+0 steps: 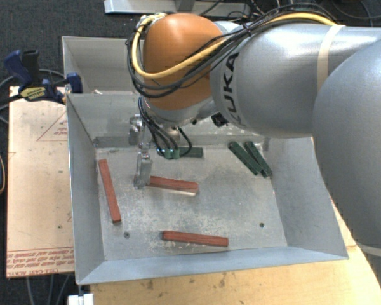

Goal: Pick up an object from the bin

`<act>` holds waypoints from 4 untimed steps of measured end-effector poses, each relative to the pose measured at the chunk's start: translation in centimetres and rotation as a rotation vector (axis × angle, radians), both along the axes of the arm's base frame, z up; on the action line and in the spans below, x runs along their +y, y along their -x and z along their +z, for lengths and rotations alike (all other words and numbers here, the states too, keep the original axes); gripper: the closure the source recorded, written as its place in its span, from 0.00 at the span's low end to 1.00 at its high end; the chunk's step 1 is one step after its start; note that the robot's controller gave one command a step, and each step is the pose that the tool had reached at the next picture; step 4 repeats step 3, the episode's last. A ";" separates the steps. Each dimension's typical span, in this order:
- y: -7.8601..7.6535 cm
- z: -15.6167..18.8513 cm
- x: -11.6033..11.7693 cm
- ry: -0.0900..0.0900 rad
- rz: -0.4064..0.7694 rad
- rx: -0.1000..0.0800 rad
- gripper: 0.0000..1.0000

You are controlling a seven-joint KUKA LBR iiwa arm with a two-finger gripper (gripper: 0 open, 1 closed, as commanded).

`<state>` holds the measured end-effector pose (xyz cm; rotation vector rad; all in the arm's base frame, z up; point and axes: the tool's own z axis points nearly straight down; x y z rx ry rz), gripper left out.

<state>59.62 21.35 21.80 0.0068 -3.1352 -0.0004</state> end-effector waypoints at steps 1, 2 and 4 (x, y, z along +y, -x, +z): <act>-0.9 -15.3 -8.6 0.002 0.077 -0.001 0.00; -1.1 -14.7 -8.2 -0.002 0.080 -0.009 1.00; -1.1 -1.4 -7.7 -0.002 0.389 -0.016 1.00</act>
Offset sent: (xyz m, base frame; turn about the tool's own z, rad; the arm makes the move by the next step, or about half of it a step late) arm 0.0104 -0.0826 -0.1480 -0.0819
